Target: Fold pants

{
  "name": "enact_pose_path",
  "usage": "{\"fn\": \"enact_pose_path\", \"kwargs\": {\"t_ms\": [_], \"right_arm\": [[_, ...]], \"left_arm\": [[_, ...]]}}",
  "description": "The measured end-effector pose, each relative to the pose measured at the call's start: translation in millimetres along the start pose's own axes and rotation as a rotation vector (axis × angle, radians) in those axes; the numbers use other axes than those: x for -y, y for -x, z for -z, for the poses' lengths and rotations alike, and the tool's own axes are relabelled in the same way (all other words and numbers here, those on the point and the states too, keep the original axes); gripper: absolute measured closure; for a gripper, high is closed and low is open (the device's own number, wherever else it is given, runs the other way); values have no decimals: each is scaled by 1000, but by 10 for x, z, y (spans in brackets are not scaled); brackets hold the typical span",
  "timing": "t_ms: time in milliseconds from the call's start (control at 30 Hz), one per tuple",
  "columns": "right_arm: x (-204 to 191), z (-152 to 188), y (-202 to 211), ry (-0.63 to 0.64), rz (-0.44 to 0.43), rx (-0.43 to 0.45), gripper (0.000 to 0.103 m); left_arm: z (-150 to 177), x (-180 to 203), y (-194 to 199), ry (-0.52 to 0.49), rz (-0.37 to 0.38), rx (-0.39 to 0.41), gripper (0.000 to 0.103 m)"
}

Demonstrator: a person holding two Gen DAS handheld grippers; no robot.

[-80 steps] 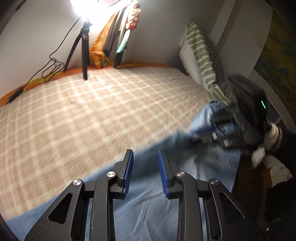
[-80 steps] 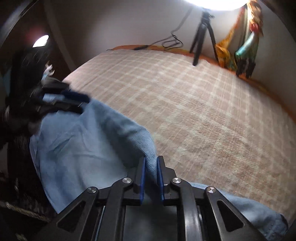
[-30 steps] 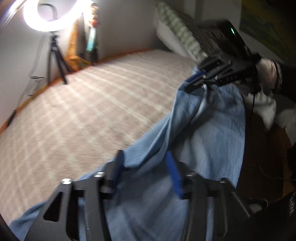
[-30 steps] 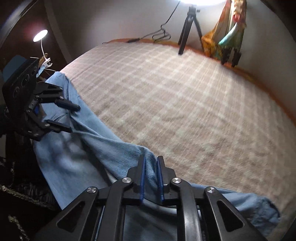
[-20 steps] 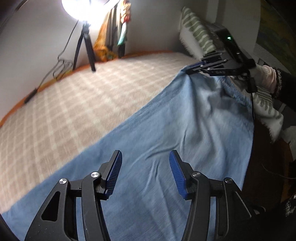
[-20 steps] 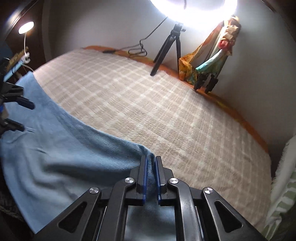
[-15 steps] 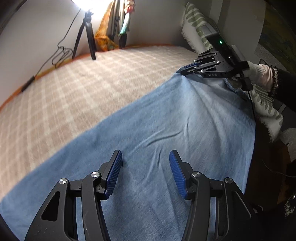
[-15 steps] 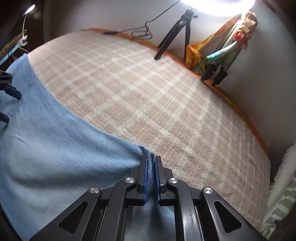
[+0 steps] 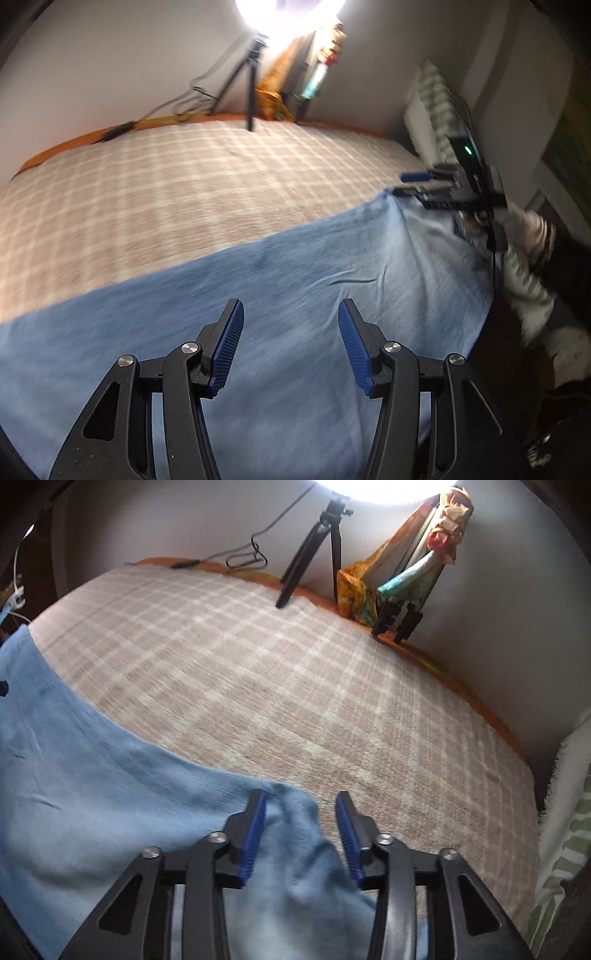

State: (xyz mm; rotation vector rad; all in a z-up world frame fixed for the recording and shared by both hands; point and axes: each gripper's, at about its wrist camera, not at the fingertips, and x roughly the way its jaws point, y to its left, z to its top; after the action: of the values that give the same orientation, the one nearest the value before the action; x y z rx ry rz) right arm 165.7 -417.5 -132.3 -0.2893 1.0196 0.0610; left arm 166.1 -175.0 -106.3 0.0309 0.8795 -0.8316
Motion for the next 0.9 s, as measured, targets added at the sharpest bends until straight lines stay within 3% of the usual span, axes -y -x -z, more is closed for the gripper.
{"fn": "enact_pose_path", "kwargs": {"t_ms": [67, 333, 500, 700, 900], "right_arm": [[-94, -17, 158, -16, 3, 47, 42], [-490, -156, 705, -73, -89, 191, 28], [-804, -276, 978, -82, -166, 253, 23], [-1257, -434, 1205, -59, -236, 300, 18], [-1752, -501, 1332, -4, -282, 315, 16]], "left_arm": [[61, -137, 195, 69, -9, 24, 48], [504, -692, 953, 314, -85, 139, 47], [965, -1074, 1452, 490, -161, 228, 47], [1437, -1410, 1875, 623, -266, 298, 47], [1791, -1715, 2147, 755, -324, 355, 42]]}}
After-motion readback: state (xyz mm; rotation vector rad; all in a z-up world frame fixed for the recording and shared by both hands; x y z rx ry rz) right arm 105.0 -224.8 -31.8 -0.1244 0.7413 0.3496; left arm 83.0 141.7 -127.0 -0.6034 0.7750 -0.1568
